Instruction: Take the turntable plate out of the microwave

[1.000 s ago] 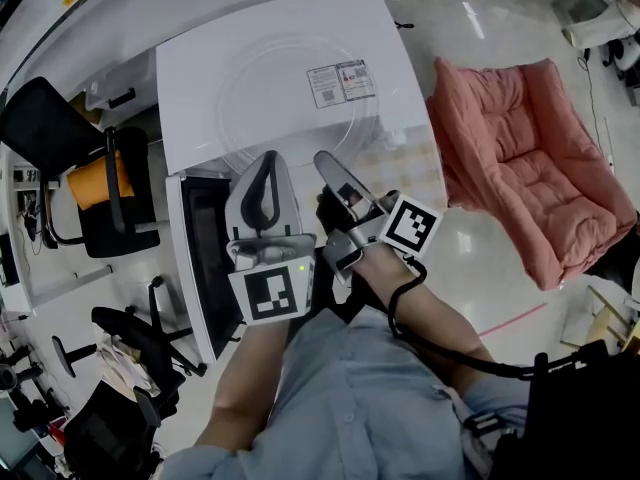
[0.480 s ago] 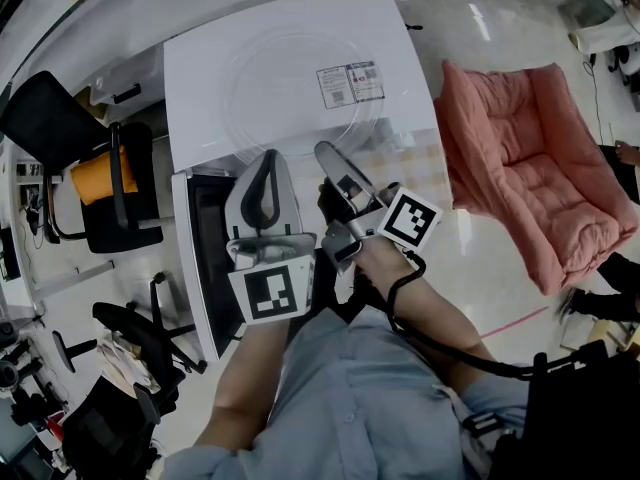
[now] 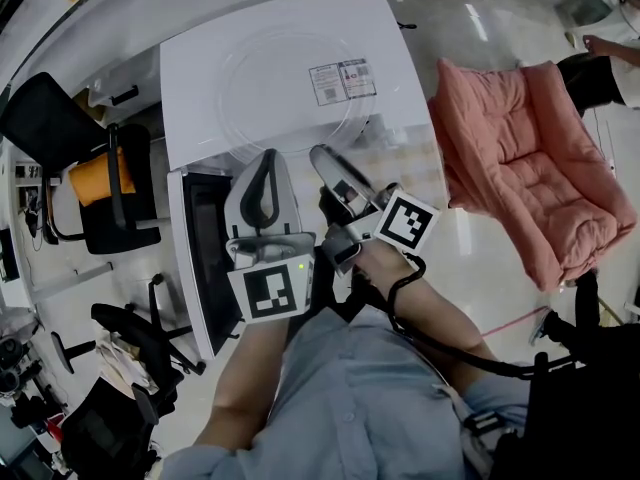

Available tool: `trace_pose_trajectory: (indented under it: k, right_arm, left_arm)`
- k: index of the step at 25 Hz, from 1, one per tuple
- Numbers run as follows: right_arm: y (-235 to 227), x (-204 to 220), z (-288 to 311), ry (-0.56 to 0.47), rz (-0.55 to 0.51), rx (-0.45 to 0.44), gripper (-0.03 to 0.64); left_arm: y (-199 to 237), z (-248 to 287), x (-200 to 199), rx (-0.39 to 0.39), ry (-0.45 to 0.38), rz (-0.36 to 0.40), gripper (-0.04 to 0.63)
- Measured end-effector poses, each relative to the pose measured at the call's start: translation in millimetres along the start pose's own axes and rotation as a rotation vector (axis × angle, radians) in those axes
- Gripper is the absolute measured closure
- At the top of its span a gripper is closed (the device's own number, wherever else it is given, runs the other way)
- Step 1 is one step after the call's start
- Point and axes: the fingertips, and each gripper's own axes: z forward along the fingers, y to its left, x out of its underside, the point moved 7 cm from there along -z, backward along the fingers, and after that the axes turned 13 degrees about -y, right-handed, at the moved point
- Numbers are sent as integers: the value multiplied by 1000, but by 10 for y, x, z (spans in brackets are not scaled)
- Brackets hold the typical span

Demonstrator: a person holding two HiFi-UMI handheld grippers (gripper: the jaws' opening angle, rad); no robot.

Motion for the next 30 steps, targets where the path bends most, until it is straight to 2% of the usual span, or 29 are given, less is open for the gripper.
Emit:
trace_pose_trajectory:
  k: [8, 13, 16, 23, 27, 30]
  right_arm:
    - [-2, -10, -367, 29, -21, 37, 497]
    - [3, -74, -654, 47, -100, 82, 497]
    - [96, -153, -717, 53, -218, 85, 499]
    - [422, -207, -775, 117, -559, 79, 562]
    - [590, -212, -789, 118, -747, 74, 594]
    - [720, -220, -790, 109, -867, 58, 614]
  left_arm:
    - [-88, -35, -94, 8, -21, 8, 588]
    - [-142, -117, -154, 13, -30, 10, 589]
    - [-195, -167, -192, 15, -34, 6, 588]
    - [-290, -344, -314, -10, -53, 18, 588]
    - [-334, -453, -346, -22, -12, 15, 588]
    - [-343, -521, -404, -55, -15, -3, 589]
